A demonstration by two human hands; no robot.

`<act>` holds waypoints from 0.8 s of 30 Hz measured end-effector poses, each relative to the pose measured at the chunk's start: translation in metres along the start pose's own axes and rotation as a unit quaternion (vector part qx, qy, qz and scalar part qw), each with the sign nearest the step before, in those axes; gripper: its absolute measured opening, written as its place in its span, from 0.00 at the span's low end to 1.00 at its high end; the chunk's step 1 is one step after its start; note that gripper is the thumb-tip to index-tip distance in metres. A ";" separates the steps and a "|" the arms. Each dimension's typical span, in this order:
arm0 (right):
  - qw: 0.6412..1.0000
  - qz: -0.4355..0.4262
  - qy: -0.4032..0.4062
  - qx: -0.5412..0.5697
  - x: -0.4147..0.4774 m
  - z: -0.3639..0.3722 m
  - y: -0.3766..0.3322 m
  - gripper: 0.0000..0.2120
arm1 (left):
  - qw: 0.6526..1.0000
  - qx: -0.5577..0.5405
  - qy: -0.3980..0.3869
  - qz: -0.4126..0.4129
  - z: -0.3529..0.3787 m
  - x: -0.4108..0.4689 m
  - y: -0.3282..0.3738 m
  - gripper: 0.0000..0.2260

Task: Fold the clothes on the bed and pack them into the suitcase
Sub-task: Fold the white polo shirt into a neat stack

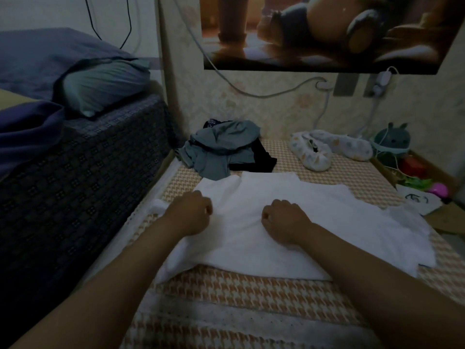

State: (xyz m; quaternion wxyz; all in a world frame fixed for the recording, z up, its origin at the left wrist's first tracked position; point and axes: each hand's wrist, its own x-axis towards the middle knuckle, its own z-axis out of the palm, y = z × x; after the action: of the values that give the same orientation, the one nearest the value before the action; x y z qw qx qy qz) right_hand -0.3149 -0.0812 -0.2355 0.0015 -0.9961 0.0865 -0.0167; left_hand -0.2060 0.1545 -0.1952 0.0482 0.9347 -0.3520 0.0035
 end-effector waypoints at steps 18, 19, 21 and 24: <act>0.997 0.043 -0.046 -0.043 0.103 0.035 -0.002 0.30 | 0.992 -0.037 -0.098 -0.076 0.064 0.093 -0.048 0.24; 0.999 0.014 -0.015 -0.044 0.103 0.032 -0.012 0.30 | 0.995 -0.055 -0.066 -0.058 0.060 0.090 -0.053 0.23; 0.997 -0.078 0.022 0.002 0.102 0.030 -0.035 0.30 | 0.996 -0.071 0.002 -0.052 0.050 0.076 -0.068 0.23; 0.986 -0.139 -0.057 0.068 0.099 0.033 -0.068 0.27 | 0.996 -0.061 -0.004 -0.069 0.047 0.052 -0.099 0.19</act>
State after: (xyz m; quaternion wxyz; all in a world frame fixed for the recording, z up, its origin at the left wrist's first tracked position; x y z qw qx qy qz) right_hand -0.2043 -0.0317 -0.2648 0.0719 -0.9953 -0.0543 0.0346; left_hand -0.1033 0.1897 -0.2485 0.1045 0.9521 -0.2862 -0.0248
